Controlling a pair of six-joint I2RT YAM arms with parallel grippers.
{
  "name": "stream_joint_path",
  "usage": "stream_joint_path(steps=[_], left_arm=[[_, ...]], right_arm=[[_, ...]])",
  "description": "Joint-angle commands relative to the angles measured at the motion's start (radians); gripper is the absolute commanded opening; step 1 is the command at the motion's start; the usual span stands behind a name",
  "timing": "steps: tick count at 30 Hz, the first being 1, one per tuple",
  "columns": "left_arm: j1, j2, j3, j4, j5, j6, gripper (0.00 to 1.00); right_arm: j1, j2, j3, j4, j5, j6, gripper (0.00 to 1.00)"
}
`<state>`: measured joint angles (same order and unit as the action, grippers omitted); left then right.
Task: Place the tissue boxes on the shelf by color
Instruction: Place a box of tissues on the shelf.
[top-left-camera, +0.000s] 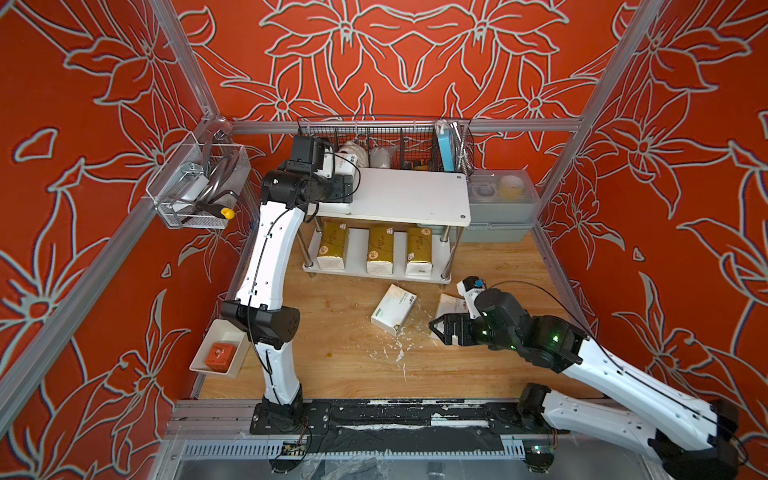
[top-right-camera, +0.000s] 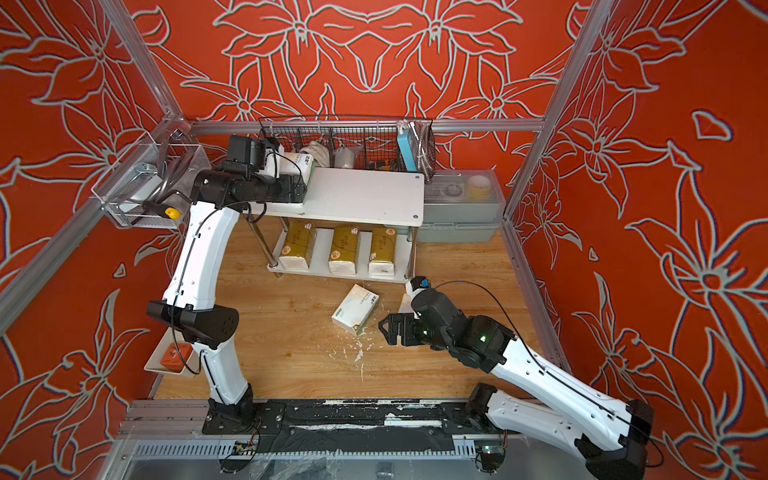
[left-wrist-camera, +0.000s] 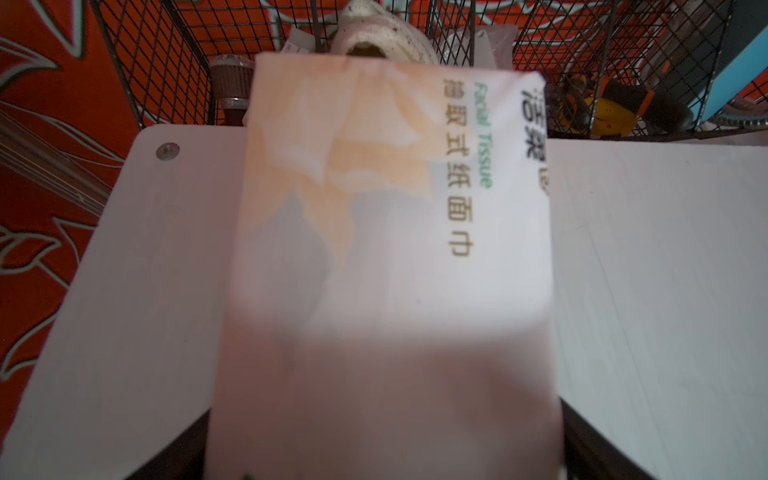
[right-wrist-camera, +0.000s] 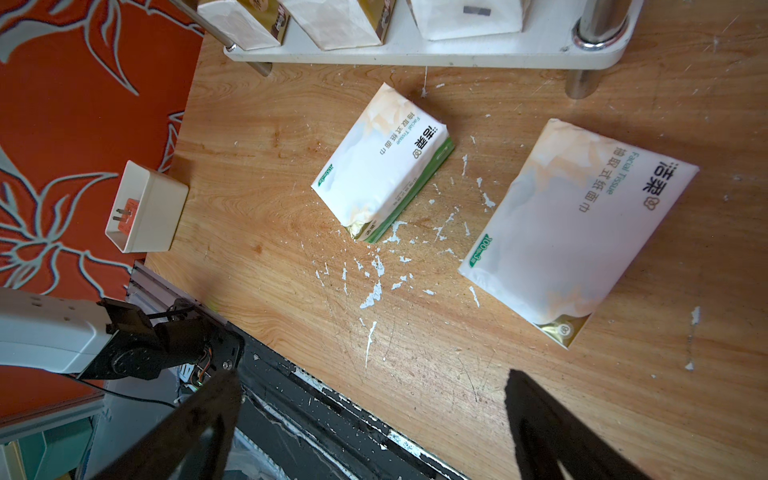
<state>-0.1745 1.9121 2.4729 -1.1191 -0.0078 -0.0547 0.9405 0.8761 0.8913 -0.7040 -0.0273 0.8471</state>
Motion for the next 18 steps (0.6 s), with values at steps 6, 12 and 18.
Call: stream_joint_path(steps=[6,12,18], left_arm=[[0.006,0.031,0.028,0.030,0.016,0.011,0.97],[0.006,0.021,0.036,0.034,0.004,-0.005,0.99],[0.006,-0.027,0.032,0.063,0.008,-0.036,0.99]], right_arm=[[-0.006,-0.005,0.023,-0.018,-0.006,0.008,0.99],[-0.006,-0.003,0.021,-0.017,-0.006,0.007,0.99],[-0.006,-0.006,0.021,-0.016,-0.002,0.007,0.99]])
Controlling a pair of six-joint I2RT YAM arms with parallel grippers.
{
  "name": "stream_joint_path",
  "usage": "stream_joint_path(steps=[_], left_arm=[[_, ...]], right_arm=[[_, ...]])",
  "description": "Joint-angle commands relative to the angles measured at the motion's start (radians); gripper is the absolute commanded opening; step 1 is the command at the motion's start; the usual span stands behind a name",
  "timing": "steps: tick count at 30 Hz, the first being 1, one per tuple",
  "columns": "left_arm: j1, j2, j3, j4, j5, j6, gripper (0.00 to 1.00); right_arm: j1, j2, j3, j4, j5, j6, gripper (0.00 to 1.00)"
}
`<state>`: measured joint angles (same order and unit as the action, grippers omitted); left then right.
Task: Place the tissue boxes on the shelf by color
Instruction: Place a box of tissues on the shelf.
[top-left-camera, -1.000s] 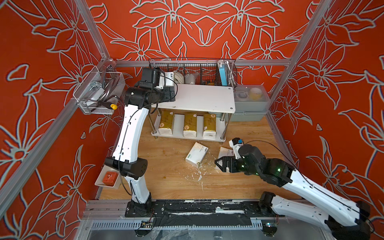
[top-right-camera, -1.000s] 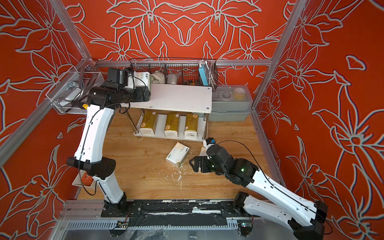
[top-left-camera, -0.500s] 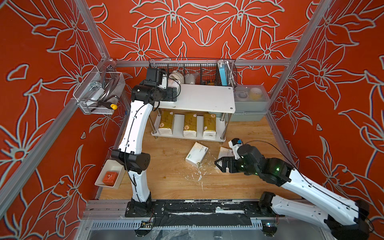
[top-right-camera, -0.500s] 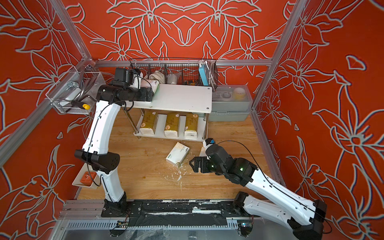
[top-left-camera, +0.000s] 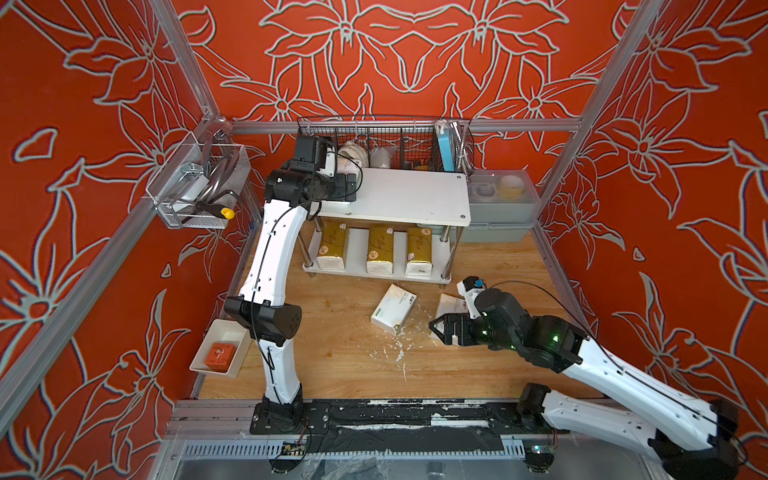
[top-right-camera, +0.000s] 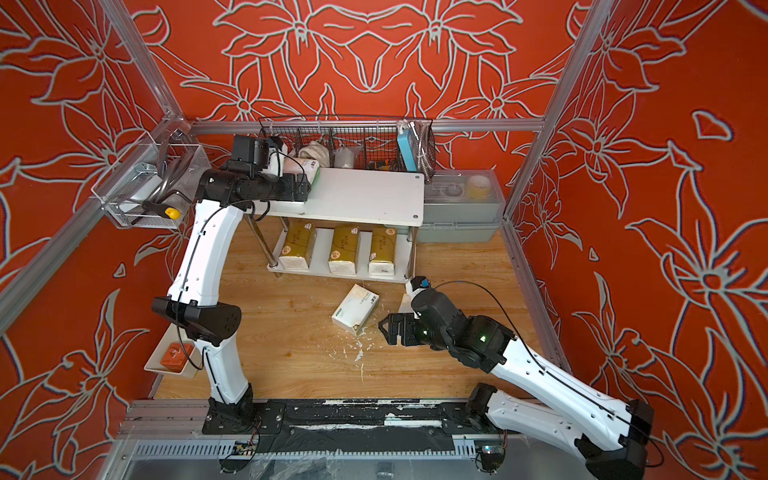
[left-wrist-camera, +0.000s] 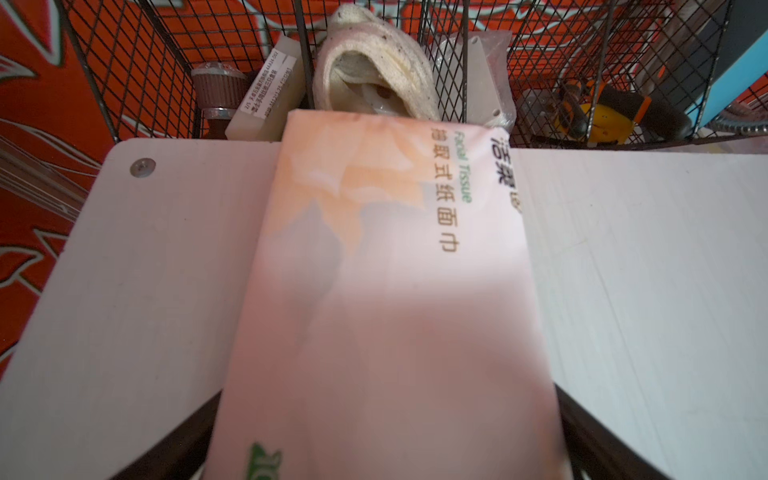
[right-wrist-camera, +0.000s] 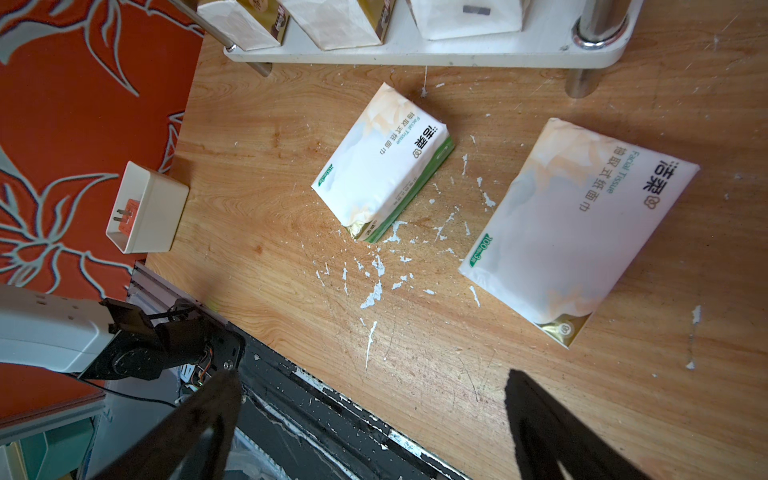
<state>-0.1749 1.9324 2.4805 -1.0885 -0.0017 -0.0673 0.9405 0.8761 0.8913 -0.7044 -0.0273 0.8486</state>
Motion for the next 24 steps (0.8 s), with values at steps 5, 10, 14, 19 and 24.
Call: stream_joint_path(steps=[5,10,14,19,24], left_arm=[[0.006,-0.106,0.020,0.058,0.042,-0.054,0.99],[0.006,-0.179,-0.024,0.071,0.119,-0.089,0.98],[0.003,-0.270,-0.142,0.102,0.178,-0.118,0.98],[-0.042,-0.416,-0.353,0.161,0.192,-0.136,0.98],[-0.158,-0.547,-0.552,0.179,0.121,-0.137,0.99]], right_arm=[[-0.006,-0.006,0.023,-0.018,0.004,0.004,0.99],[-0.006,0.000,0.026,-0.015,0.011,-0.004,0.99],[-0.006,0.010,0.031,-0.011,0.023,-0.012,0.99],[-0.008,0.019,0.040,0.000,0.051,-0.021,0.99],[-0.009,0.033,0.051,0.001,0.076,-0.031,0.99]])
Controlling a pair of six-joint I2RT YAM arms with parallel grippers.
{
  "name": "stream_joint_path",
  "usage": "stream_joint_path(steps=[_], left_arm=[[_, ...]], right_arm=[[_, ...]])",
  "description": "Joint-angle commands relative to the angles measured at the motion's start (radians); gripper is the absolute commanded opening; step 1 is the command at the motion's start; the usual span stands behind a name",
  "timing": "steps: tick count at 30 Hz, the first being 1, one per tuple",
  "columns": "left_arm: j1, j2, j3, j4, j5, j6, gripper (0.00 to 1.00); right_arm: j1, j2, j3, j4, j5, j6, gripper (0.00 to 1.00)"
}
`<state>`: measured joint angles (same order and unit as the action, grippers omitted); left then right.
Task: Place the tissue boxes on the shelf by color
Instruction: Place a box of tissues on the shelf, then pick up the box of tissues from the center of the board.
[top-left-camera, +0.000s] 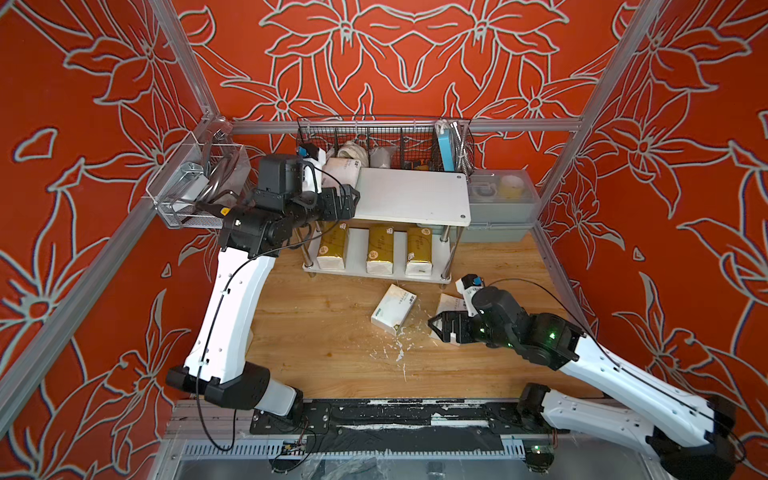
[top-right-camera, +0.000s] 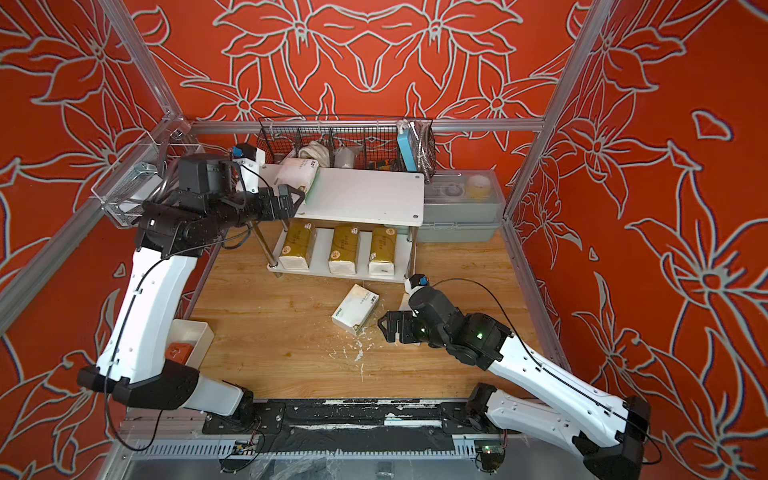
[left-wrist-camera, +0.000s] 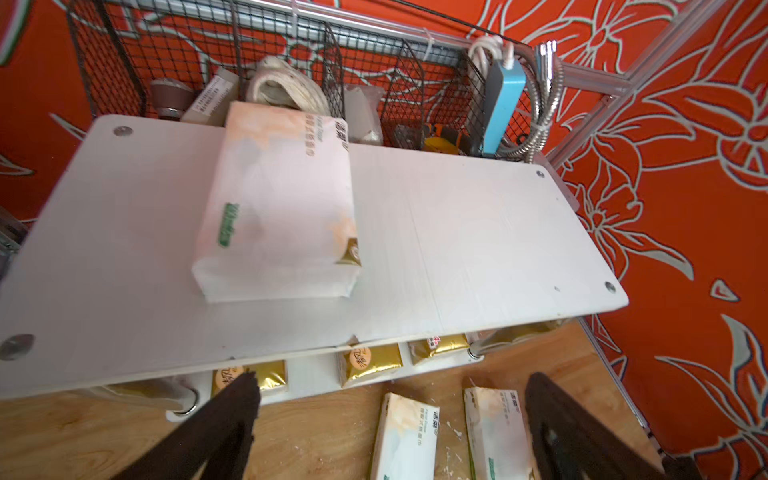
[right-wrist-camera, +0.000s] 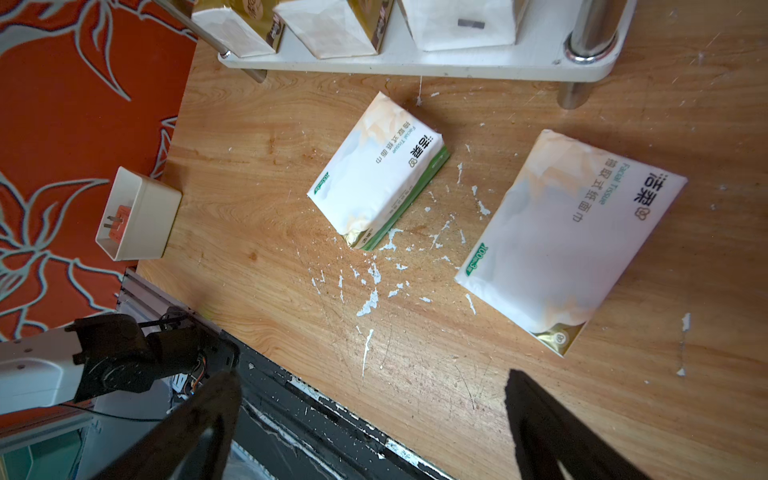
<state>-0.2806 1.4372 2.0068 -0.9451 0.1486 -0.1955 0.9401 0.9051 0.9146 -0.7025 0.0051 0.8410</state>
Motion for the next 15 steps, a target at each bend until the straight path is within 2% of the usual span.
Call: stream_joint_path(steps=[1,8,15], left_arm=[[-0.073,-0.073,-0.115,0.039,-0.045,-0.010,0.98],[-0.193,-0.209,-0.405,0.081,-0.108,-0.062,0.99],[-0.254,-0.302,-0.638,0.120,-0.144,-0.105,0.98]], right_arm=[[-0.009,0.004,0.027,0.002,0.047,-0.023,0.99],[-0.012,-0.004,0.014,0.012,0.075,-0.017,0.99],[-0.020,-0.013,0.009,-0.003,0.100,-0.023,0.99]])
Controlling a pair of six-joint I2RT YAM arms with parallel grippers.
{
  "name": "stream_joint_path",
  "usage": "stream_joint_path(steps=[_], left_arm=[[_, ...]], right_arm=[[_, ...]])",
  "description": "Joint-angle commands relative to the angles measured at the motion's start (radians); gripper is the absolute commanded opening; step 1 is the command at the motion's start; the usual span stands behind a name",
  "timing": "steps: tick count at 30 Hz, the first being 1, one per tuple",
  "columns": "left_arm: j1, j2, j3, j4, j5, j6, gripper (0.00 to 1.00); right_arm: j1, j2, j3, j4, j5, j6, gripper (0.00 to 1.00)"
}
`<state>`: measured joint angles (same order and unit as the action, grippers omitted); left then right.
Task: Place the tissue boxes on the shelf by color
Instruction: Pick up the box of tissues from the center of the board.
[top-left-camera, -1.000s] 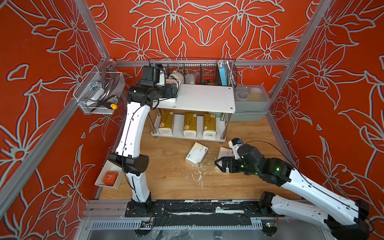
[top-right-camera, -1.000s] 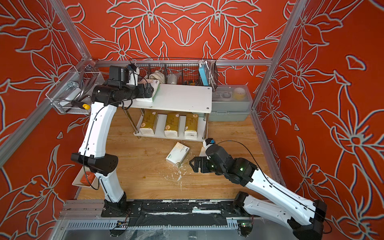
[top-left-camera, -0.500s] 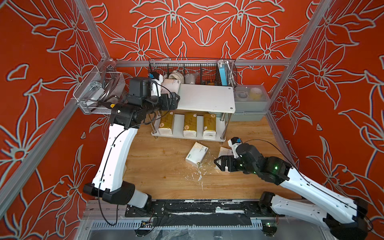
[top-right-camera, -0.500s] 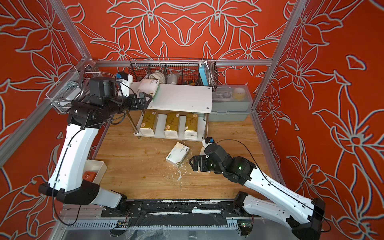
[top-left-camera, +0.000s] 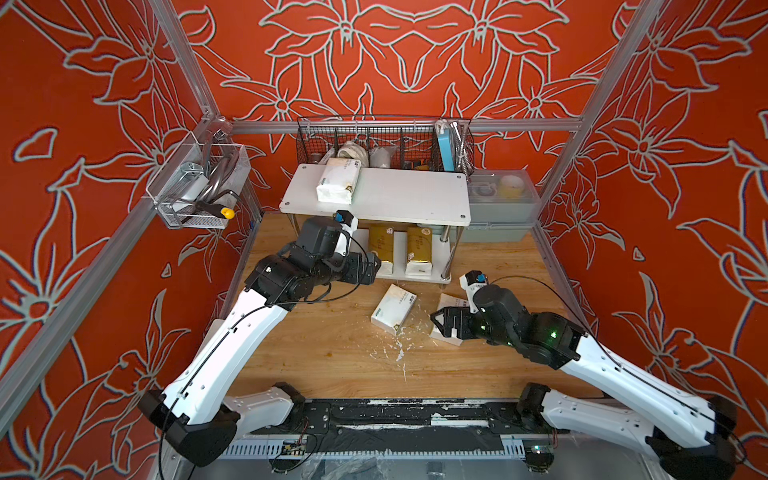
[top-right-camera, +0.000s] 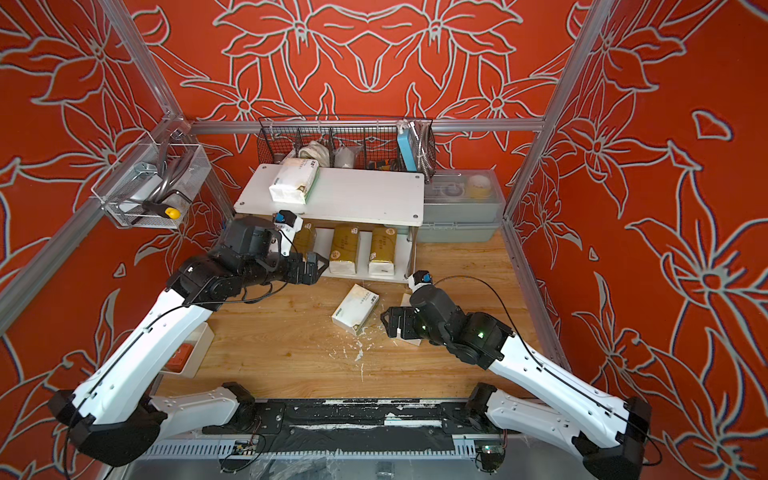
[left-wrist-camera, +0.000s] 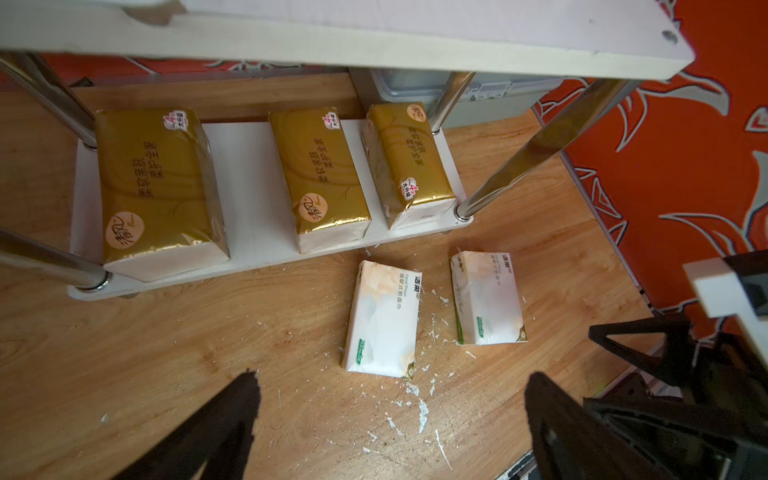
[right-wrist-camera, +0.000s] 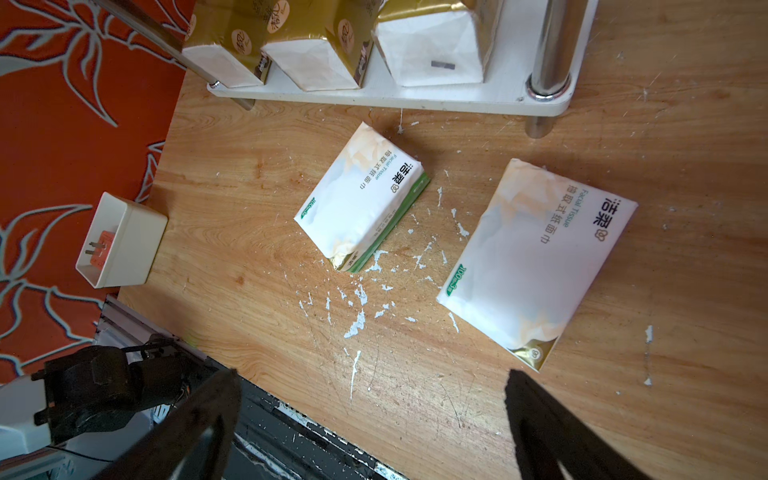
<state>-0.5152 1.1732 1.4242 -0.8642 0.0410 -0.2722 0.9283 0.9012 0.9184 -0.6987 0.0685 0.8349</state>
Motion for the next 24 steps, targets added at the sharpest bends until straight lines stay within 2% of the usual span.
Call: stream_joint_path(steps=[1,15,24], left_arm=[[-0.027,-0.047,-0.081,0.047,-0.040,-0.032,0.99],[-0.186,-0.081,-0.453,0.233,-0.122,-0.139,0.99],[-0.276,-0.003,-0.571,0.376,-0.179,-0.149,0.98]], right_arm=[[-0.009,-0.010,0.005,-0.009,0.039,-0.019,0.99],[-0.023,-0.050,-0.062,0.014,0.042,-0.018,0.99],[-0.023,-0.074,-0.133,0.045,0.006,0.028,0.99]])
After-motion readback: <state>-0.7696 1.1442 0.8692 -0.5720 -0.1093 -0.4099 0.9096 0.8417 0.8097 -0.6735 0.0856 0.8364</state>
